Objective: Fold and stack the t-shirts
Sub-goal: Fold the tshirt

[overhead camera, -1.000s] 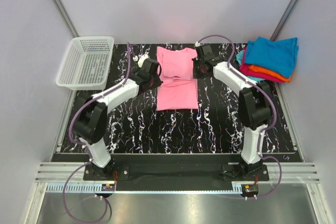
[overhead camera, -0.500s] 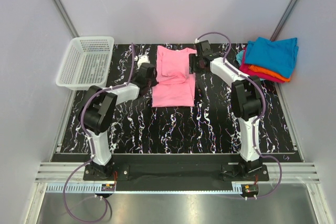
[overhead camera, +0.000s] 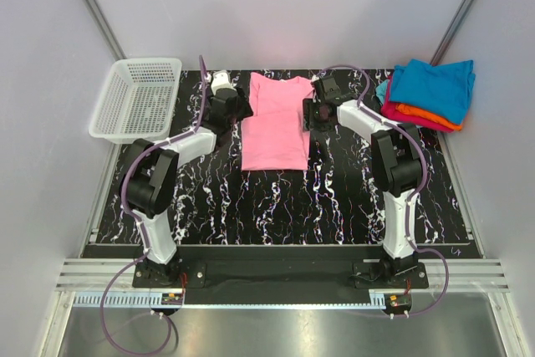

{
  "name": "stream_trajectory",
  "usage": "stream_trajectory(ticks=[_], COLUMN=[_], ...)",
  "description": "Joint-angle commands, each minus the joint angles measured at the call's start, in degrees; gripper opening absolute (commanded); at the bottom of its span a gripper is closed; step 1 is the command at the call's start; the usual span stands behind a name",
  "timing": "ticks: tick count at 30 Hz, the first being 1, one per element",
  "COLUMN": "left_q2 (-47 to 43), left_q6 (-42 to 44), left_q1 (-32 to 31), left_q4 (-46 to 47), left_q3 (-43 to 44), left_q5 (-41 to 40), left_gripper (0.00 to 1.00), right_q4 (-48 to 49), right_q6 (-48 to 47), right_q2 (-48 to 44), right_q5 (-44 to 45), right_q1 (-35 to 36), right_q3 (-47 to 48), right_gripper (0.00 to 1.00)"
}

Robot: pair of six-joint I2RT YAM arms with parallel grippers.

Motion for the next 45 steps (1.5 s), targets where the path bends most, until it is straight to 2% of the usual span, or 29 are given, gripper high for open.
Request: stream_trajectory(ticks=[1,8,17,24,27,28,31,36,37,38,39,45], left_q2=[-0.4,-3.1,-9.1,-13.0,-13.5,-13.6,-13.4,-12.9,-12.9,-12.9,-12.7,-12.1], left_q6=[-0.7,-3.8,-4.6,-4.1,-3.8,-3.8,-3.9,-4.1,-4.1,-4.2,-4.3,-4.5], left_q1=[0.3,0.3,0.3,0.5,0.9,0.9,1.1,1.2,1.2,1.2,1.2,1.2], left_q4=[1.5,-2.3,-5.3,-6.6,-7.4,-7.5,-7.8,-8.2,-8.3,-8.3,-8.5,-9.0], left_q3=[2.8,0.5,-4.0,-5.8,-5.8,-5.8,-5.8,-5.9,-6.0,-6.0,-6.0,-5.8], left_q5=[2.3,7.8,7.7,7.7,7.4,7.3,7.4,7.9,8.0,8.1,8.1,8.3], left_gripper=[0.66,0.66,0.67,0.67,0.67,0.67,0.67,0.67,0.67,0.67,0.67,0.67], right_q4=[3.5,3.6,-2.2,-3.6,-3.8,-3.9,-4.0,-4.2,-4.2,-4.2,-4.3,-3.4], right_q6=[0.3,-1.7,-3.0,-2.3,-1.7,-1.5,-1.1,-1.4,-1.5,-1.5,-1.4,-2.5], right_q2=[-2.5,3.3,13.5,17.2,17.9,17.9,17.5,15.8,15.2,14.8,14.3,9.3], right_q5=[-2.0,-2.9,-6.3,-7.4,-8.5,-8.7,-8.7,-7.9,-7.8,-7.9,-7.4,-5.1], right_q1=[0.0,-0.1,-0.2,-0.3,-0.3,-0.2,-0.3,-0.2,-0.2,-0.3,-0.2,-0.3], right_q3=[0.7,9.8,23.2,27.2,28.0,28.1,28.1,27.4,27.1,26.8,26.6,22.4], right_gripper=[0.61,0.61,0.60,0.57,0.49,0.39,0.29,0.20,0.16,0.06,0.02,0.00])
